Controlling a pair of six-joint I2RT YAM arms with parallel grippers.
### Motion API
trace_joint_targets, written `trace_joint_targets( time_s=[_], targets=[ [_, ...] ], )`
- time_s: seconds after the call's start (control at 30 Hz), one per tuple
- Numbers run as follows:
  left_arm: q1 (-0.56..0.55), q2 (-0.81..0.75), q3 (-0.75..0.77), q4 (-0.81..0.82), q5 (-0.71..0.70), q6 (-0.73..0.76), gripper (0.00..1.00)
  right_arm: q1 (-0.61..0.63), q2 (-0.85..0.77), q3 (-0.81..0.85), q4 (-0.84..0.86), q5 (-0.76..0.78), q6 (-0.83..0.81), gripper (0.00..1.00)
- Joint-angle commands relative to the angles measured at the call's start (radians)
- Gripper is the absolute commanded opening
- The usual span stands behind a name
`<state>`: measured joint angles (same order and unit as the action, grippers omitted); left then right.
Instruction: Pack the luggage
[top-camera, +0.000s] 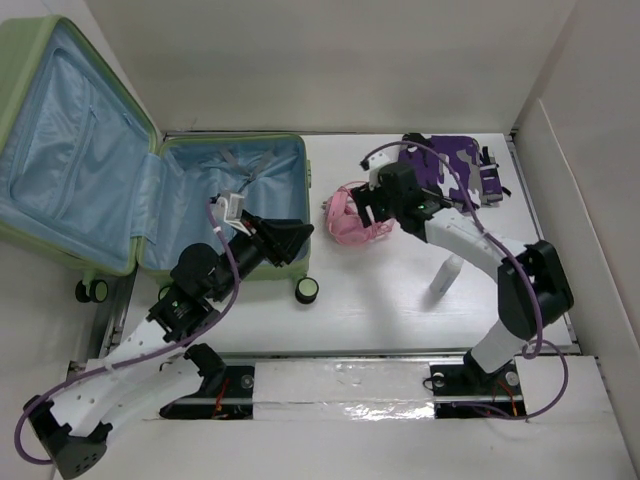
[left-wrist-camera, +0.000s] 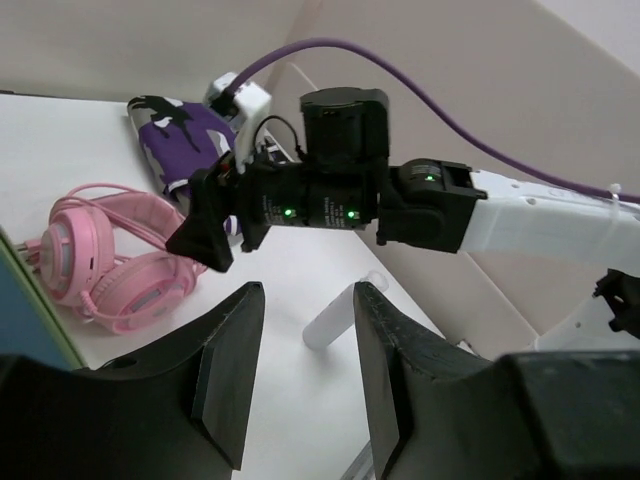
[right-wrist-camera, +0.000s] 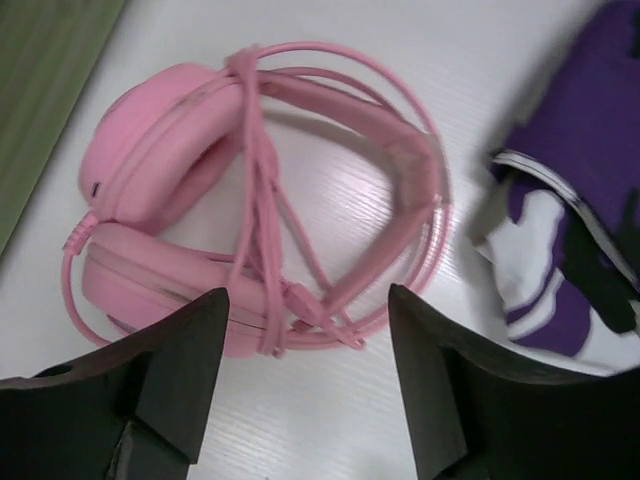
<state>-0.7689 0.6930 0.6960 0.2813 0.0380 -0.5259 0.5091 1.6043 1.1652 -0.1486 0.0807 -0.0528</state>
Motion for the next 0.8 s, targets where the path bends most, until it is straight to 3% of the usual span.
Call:
trace_joint_targets(
  time_s=[0.0, 0.27, 0.53, 0.77],
  targets=[
    [-0.006, -0.067, -0.013, -0.083, -0.029, 0.009, 0.38, 0.06, 0.031, 0.073, 0.058, -0.073, -0.041, 0.82],
    [-0.015, -0.121, -0.03, -0.113, -0.076, 0.021, 0.4, 0.069, 0.15, 0.154, 0.075, -0.203, -0.028, 0.9],
    [-0.015, -0.133, -0.055, -0.091, -0.082, 0.021, 0.4, 0.078, 0.186, 0.156, -0.008, -0.09, -0.07, 0.97],
    [-0.015, -0.096, -0.064, -0.07, -0.061, 0.014, 0.39, 0.051, 0.177, 0.102, 0.006, -0.297, -0.122, 0.98]
  ],
)
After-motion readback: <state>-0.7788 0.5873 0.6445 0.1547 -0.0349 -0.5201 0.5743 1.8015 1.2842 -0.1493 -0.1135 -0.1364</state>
